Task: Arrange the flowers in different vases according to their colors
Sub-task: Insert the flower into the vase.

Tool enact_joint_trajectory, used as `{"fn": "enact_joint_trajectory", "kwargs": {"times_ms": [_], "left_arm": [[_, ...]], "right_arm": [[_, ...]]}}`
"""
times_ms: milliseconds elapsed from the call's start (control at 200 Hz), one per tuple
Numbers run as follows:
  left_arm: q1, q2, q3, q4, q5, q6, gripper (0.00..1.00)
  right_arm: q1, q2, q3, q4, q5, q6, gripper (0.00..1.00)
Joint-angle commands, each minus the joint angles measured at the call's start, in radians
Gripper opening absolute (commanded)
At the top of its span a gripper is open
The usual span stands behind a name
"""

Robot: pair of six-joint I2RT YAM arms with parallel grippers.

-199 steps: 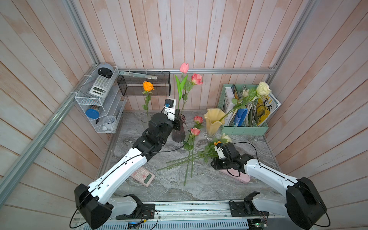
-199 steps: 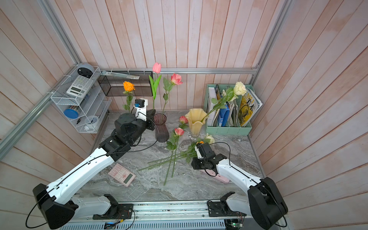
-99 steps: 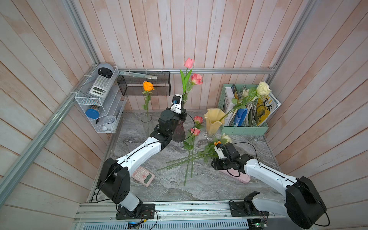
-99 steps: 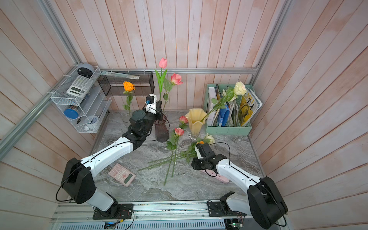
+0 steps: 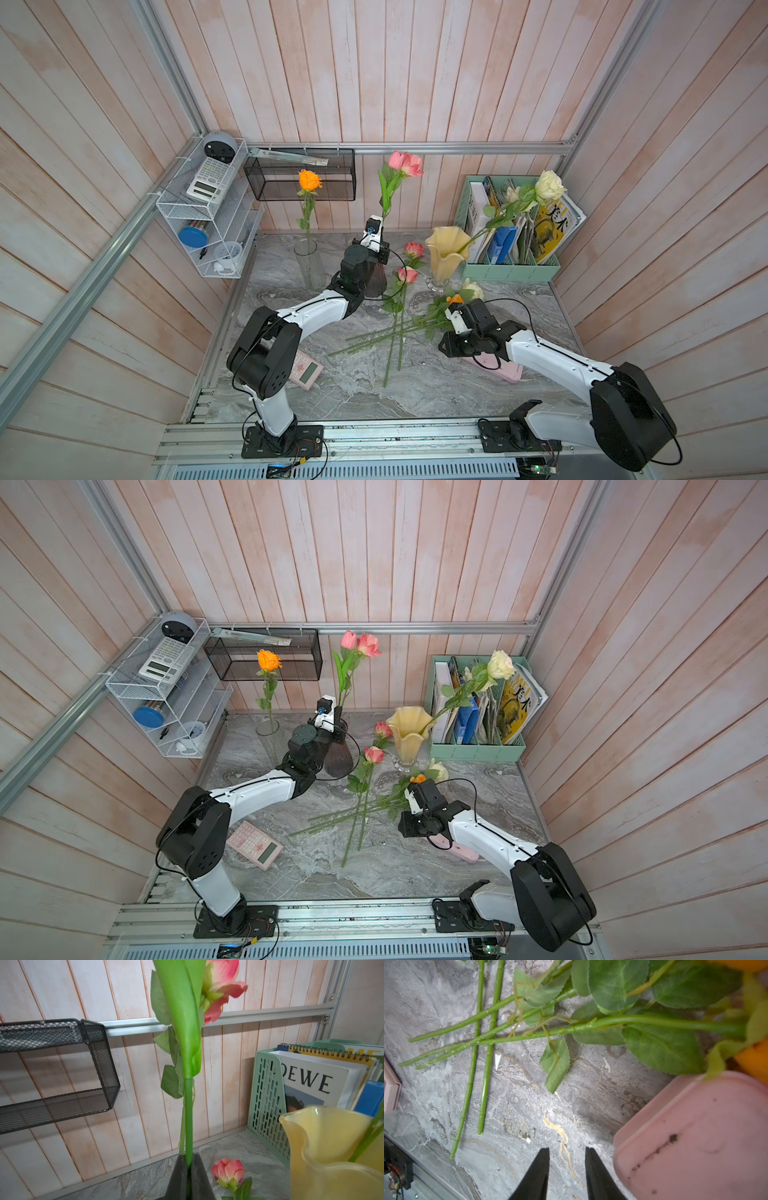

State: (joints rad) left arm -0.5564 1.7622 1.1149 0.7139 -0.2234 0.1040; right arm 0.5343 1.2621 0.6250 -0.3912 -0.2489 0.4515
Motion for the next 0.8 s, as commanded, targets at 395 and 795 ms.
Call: {"fn": "enact_joint_trajectory", "kwargs": {"times_ms": [395, 795], "left_arm": [[-0.019, -0.217, -0.181, -0.045, -0.057, -0.068, 0.73], [-0.21, -0.575, -0.217, -0.835, 0.147, 0.01, 0.76]], "right_arm": [[-0.002, -0.107, 0.043, -0.069, -0.056, 0.038, 0.36], [-0.021, -0.185, 0.002, -0.05, 0.017, 0.099, 0.37]]}}
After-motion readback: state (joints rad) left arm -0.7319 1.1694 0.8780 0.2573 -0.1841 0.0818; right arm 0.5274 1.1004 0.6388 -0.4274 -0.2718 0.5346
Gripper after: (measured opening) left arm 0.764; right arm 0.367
